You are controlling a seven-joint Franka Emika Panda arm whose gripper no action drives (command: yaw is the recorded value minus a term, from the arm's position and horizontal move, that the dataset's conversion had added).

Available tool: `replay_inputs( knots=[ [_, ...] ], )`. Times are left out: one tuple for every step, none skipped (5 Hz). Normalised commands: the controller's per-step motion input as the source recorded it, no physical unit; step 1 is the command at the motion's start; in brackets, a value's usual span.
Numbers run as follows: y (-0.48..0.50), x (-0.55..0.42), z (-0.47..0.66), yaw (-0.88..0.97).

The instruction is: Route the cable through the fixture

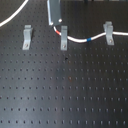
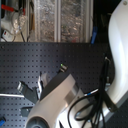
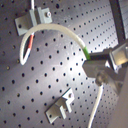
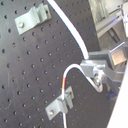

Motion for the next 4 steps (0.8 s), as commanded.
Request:
replay_inputs(
  knots=[
    [-0.045, -0.142, 0.44, 0.15],
    [-0.033, -0.114, 0.48, 0.14],
    [-0.017, -0.069, 0.49, 0.14],
    [-0.070, -0.018, 0.43, 0.15]
  ],
)
